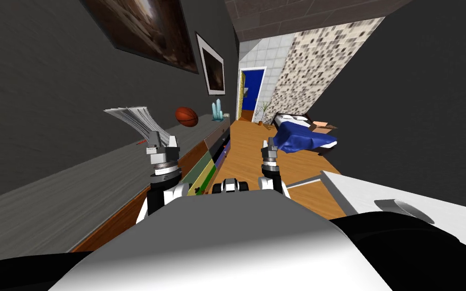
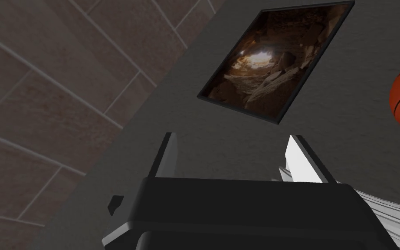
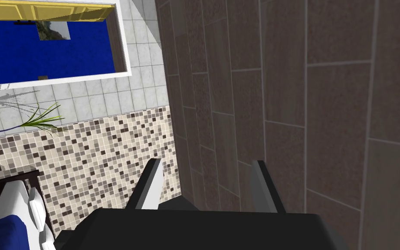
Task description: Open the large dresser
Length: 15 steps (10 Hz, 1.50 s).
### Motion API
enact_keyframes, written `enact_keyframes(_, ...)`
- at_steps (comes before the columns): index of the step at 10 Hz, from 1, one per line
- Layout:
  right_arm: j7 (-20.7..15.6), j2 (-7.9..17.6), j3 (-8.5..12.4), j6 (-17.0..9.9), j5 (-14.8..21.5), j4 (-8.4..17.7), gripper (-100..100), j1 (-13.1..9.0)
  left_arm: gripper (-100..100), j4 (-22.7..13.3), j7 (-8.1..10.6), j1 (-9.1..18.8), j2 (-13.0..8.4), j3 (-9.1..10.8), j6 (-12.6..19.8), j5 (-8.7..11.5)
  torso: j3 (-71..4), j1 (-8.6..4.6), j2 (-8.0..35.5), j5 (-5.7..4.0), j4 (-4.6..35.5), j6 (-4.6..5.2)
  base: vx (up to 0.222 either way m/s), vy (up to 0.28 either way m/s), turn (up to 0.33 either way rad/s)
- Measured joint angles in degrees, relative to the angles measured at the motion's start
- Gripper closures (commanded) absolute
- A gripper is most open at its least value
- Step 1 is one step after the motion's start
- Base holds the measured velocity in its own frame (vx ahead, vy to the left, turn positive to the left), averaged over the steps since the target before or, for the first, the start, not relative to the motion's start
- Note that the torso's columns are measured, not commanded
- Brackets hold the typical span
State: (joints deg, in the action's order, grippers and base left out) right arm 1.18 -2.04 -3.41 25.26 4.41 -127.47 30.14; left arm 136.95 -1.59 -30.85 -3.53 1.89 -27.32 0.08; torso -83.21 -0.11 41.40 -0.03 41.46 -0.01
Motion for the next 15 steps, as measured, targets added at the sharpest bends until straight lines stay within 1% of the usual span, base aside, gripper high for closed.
enact_keyframes(2, 0.0, 0.0, 0.0, 0.0, 0.0, 0.0, 0, 0.0, -100, -1.1, 0.26, 0.0, -2.1, 0.73, 0.4, 0.6, -1.5, -0.05, 0.5, -0.02, 0.7, 0.01, 0.165, -0.091, 0.061)
enact_keyframes(3, 0.0, 0.0, 0.0, 0.0, 0.0, 0.0, 0, 0.0, -100, -1.9, 0.32, 0.0, -2.7, 0.95, 0.4, 0.8, -1.5, 0.11, 0.7, 0.02, 0.7, 0.01, 0.157, -0.103, 0.071)
enact_keyframes(4, 0.0, 0.0, 0.0, 0.0, 0.0, 0.0, 0, 0.0, -100, -3.0, 0.57, 0.2, -3.4, 1.67, 0.5, 1.3, -1.4, 0.10, 0.9, 0.03, 0.8, 0.01, 0.164, -0.123, 0.085)
enact_keyframes(5, 0.0, 0.0, 0.0, 0.0, 0.0, 0.0, 0, 0.0, -100, -4.1, 0.62, 0.8, -3.7, 2.00, 0.9, 1.5, -1.3, 0.06, 0.9, 0.01, 0.8, 0.01, 0.187, -0.122, 0.076)
enact_keyframes(6, 0.0, 0.0, 0.0, 0.0, 0.0, 0.0, 0, 0.0, -100, -4.8, 0.72, 0.8, -3.9, 2.46, 1.4, 1.9, -1.4, 0.08, 0.9, 0.01, 0.8, 0.01, 0.218, -0.123, 0.075)
enact_keyframes(8, 0.0, 0.0, 0.0, 0.0, 0.0, 0.0, 0, 0.0, -100, -6.9, 1.37, 0.2, -4.4, 3.81, 1.3, 3.0, -1.5, 0.11, 0.7, 0.02, 0.8, 0.00, 0.251, -0.141, 0.104)
enact_keyframes(10, 0.0, 0.0, 0.0, 0.0, 0.0, 0.0, 0, 0.0, -100, -9.3, 1.68, 0.8, -4.5, 4.93, 2.2, 3.9, -1.4, 0.04, 0.9, 0.00, 0.8, 0.01, 0.204, -0.155, 0.086)
enact_keyframes(12, 0.0, 0.0, 0.0, 0.0, 0.0, 0.0, 0, 0.0, -100, -10.9, 2.02, 0.4, -4.5, 5.93, 2.7, 4.8, -1.3, 0.12, 1.0, 0.03, 0.9, 0.01, 0.193, -0.157, 0.093)
enact_keyframes(13, 0.0, 0.0, 0.0, 0.0, 0.0, 0.0, 0, 0.0, -100, -12.7, 2.14, 0.8, -4.6, 6.42, 2.7, 5.2, -1.3, 0.14, 0.9, 0.03, 0.8, 0.01, 0.213, -0.145, 0.085)
enact_keyframes(14, 0.0, 0.0, 0.0, 0.0, 0.0, 0.0, 0, 0.0, -100, -13.7, 2.34, 0.9, -4.8, 7.08, 3.0, 5.7, -1.4, 0.16, 0.8, 0.04, 0.8, 0.01, 0.195, -0.153, 0.090)
enact_keyframes(15, 0.0, 0.0, 0.0, 0.0, 0.0, 0.0, 0, 0.0, -100, -14.5, 2.68, 0.4, -5.1, 7.66, 3.0, 6.2, -1.4, 0.12, 0.9, 0.03, 0.8, 0.00, 0.164, -0.161, 0.069)
